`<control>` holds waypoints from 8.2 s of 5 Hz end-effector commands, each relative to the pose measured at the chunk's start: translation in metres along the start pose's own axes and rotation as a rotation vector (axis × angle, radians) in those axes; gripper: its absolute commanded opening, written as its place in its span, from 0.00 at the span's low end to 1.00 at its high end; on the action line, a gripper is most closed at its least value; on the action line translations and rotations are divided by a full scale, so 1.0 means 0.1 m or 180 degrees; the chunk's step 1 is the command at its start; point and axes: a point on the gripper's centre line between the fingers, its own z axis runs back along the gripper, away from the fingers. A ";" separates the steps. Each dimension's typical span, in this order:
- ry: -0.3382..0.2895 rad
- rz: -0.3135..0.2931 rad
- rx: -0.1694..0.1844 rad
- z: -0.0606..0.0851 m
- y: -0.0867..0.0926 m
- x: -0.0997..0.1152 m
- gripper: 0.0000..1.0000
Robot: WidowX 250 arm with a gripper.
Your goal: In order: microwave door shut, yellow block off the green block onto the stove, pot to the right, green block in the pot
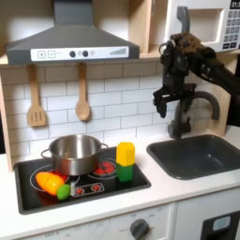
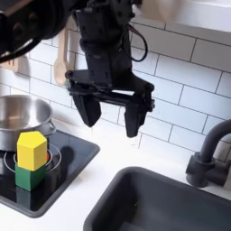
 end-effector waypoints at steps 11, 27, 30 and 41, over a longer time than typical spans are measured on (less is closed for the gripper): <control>0.0089 0.0164 -0.0011 -0.15 0.12 0.24 1.00; 0.0376 -0.0095 0.0247 -0.61 0.33 -0.50 1.00; 0.0395 -0.0062 0.0307 -0.68 0.42 -0.33 1.00; 0.0443 0.0188 0.0476 -0.54 0.92 -0.28 1.00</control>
